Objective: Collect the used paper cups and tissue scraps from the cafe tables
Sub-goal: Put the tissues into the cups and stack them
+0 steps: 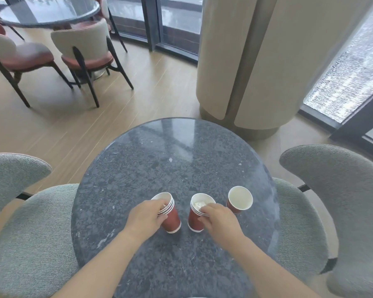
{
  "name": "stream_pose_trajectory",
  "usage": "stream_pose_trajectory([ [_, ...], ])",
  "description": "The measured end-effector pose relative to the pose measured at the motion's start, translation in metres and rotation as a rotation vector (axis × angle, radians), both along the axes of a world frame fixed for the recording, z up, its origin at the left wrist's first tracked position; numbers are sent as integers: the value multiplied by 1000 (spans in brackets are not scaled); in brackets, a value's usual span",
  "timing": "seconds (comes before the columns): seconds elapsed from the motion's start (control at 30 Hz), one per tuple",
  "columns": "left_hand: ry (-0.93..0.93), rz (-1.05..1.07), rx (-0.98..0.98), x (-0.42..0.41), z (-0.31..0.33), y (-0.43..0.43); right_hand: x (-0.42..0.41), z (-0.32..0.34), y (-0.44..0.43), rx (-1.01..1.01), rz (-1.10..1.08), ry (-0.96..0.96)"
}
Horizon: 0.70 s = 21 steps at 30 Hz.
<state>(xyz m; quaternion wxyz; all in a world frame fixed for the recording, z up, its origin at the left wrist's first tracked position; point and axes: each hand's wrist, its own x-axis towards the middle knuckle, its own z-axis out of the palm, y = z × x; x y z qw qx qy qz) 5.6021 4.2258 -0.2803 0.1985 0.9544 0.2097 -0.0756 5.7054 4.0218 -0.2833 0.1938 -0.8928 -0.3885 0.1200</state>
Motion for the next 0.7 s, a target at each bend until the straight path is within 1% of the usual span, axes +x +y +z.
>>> stream_pose_trajectory([
  [0.23,-55,-147,20,22,16,-25,4,16,-19,168,-94,-27],
  [0.37,-162,-144,8,40,38,-29,13,31,-25,270,-135,-55],
  [0.5,-258,-193,18,59,61,-37,26,47,-27,359,-166,-72],
  [0.7,-299,-233,33,71,65,-50,42,62,-46,427,-233,-169],
])
